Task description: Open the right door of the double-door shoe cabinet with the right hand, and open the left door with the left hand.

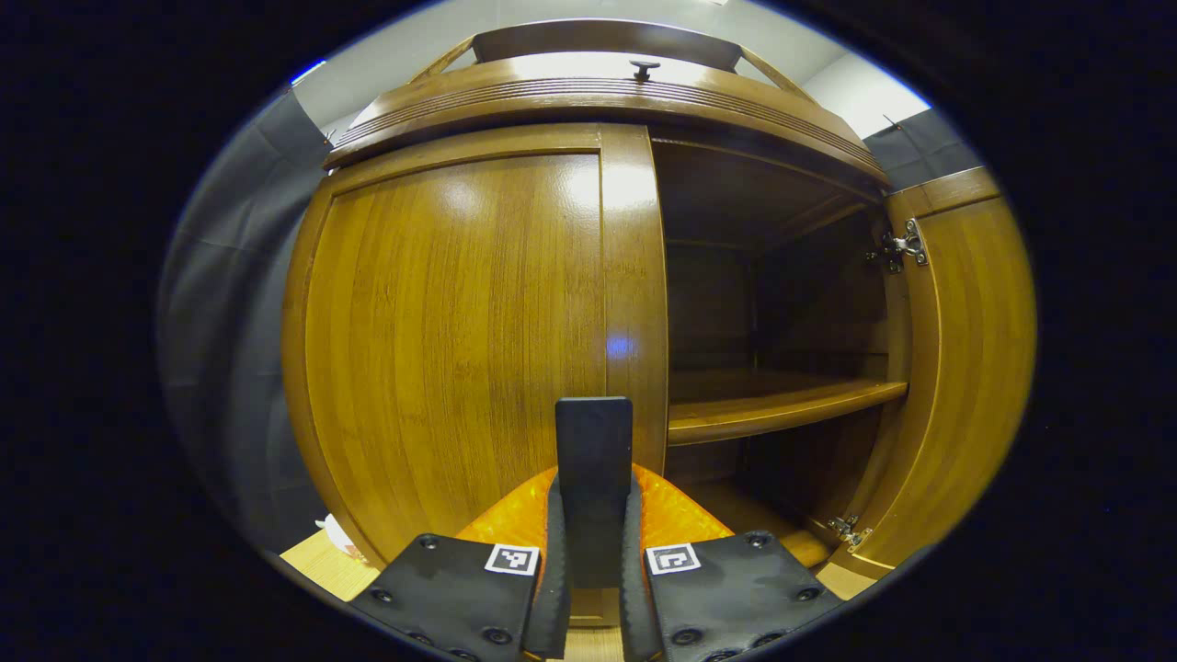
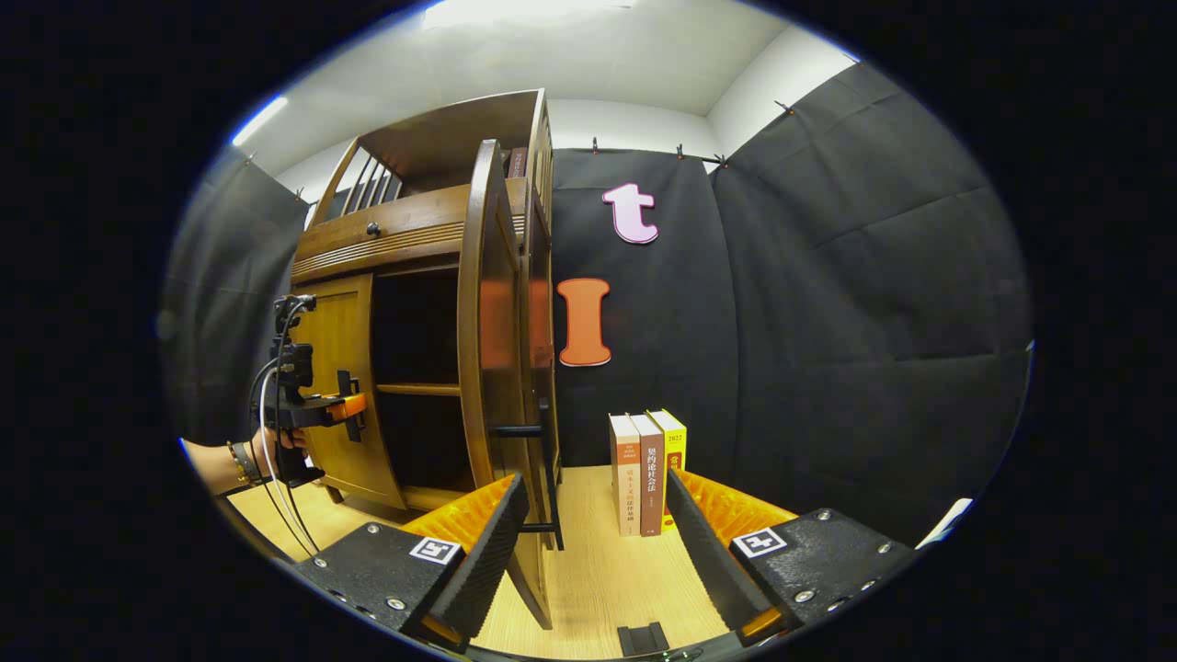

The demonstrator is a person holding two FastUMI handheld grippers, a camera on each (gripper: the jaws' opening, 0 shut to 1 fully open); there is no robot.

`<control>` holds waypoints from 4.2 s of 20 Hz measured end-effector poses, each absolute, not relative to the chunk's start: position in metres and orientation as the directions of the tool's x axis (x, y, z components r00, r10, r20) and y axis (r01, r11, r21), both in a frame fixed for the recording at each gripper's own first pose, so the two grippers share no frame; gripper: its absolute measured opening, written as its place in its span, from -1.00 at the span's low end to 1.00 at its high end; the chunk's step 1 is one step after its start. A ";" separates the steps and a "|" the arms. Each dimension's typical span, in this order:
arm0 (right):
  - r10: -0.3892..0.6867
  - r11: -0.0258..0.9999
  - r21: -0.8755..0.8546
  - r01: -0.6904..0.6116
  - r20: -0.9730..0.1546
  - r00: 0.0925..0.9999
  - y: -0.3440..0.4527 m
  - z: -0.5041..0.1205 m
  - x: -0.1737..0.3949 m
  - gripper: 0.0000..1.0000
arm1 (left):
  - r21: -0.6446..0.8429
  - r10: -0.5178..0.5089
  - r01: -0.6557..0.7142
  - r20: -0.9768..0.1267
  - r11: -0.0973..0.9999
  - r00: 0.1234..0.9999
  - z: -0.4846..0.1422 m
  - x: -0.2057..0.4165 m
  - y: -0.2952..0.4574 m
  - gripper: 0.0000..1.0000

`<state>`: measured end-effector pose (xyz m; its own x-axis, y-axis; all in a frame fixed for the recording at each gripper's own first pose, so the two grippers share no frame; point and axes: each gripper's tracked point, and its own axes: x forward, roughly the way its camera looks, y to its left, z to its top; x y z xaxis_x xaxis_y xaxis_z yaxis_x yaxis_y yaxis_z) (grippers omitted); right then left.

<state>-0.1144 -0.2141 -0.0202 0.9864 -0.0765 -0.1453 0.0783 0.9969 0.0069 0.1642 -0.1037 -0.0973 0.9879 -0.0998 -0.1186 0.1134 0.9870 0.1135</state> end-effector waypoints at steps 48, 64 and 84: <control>-0.010 0.993 -0.115 -0.017 -0.235 0.972 -0.216 0.017 -0.076 0.83 | -0.041 -0.259 0.256 -0.081 0.966 0.963 -0.031 -0.015 0.182 -0.77; -0.062 0.996 -0.078 0.048 -0.194 0.979 -0.216 0.013 -0.084 0.83 | 0.143 0.193 -0.181 -0.076 0.973 0.978 -0.004 -0.072 0.125 -0.88; -0.031 0.999 -0.036 0.026 -0.148 0.988 -0.221 -0.002 -0.079 0.84 | 0.157 0.303 -0.310 0.063 0.938 0.951 -0.035 -0.062 0.022 0.92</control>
